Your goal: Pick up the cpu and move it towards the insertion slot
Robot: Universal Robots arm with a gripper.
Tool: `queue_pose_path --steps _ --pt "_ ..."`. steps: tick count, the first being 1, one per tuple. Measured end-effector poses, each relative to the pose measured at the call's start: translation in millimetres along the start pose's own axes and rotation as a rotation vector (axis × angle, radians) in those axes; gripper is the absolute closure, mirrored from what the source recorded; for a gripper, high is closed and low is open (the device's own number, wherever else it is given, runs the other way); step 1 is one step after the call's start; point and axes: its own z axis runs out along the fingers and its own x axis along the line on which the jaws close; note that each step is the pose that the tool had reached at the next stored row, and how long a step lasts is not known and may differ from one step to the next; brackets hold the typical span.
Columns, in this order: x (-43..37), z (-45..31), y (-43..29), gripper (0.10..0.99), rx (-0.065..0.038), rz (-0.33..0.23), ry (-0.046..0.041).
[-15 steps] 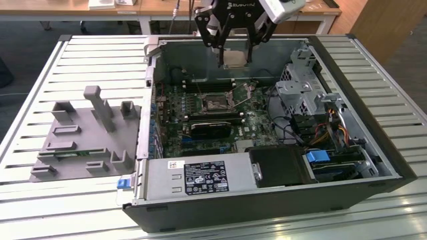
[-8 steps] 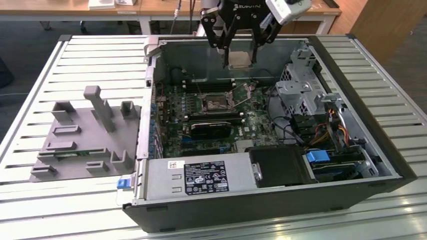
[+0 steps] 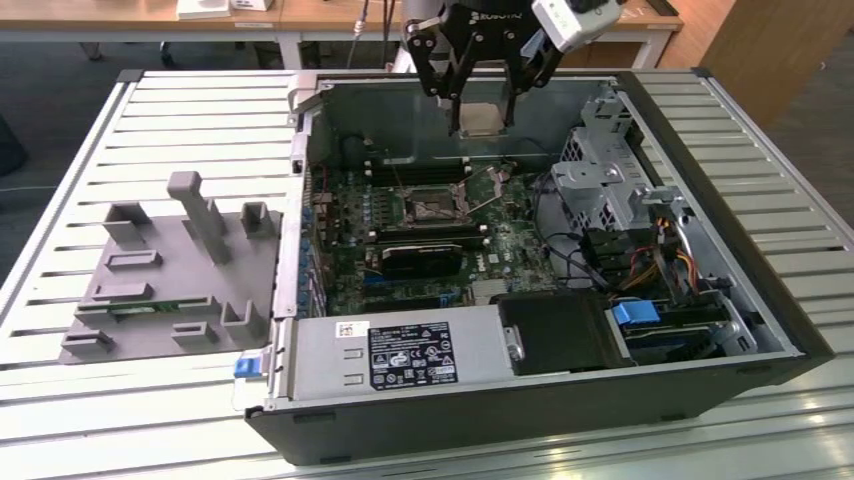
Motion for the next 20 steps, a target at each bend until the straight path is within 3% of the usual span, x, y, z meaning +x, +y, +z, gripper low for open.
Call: queue_pose_path --steps 12,20 --pt "0.1 9.1 36.9 0.545 0.0 0.0 0.0001" --pt "3.3 13.1 57.4 0.545 0.0 0.0 0.0"
